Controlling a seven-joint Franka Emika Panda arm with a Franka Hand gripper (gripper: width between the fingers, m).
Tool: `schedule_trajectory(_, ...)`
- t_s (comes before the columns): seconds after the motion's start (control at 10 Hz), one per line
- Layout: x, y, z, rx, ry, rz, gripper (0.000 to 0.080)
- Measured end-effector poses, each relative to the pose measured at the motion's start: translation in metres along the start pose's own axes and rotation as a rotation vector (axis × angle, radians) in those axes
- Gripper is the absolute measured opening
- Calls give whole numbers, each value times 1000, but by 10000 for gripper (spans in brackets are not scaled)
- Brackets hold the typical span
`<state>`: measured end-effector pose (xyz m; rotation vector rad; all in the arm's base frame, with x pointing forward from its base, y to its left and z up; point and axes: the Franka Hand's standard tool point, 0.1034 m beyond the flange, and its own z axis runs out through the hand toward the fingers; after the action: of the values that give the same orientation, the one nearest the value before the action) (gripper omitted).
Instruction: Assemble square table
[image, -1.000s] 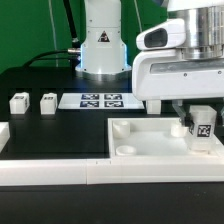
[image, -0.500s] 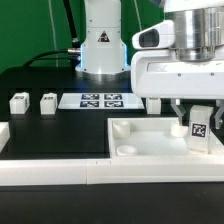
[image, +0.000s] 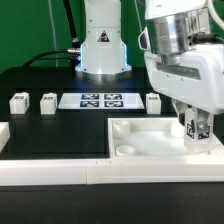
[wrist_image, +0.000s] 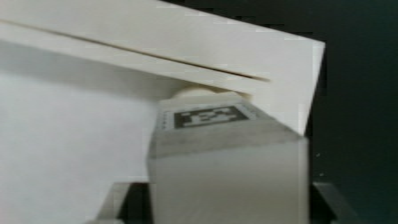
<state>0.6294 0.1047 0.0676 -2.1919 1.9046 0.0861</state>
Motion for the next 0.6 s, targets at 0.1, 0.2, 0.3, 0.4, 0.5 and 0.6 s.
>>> schedule_trajectory(0.1,-3,0,1,-2,-1,3,300)
schedule_trajectory(0.2,-3,1,1,-2,-1,-3,300)
schedule_trajectory(0.3,-5,1,1,-7,7,-75,300)
schedule_trajectory(0.4,-12,-1,1,-19,30,-260,514)
schedule_trajectory(0.5,-17,-2,0,-28,46,-428,514)
schedule_trajectory(0.6,-15,-1,1,-31,46,-482,621)
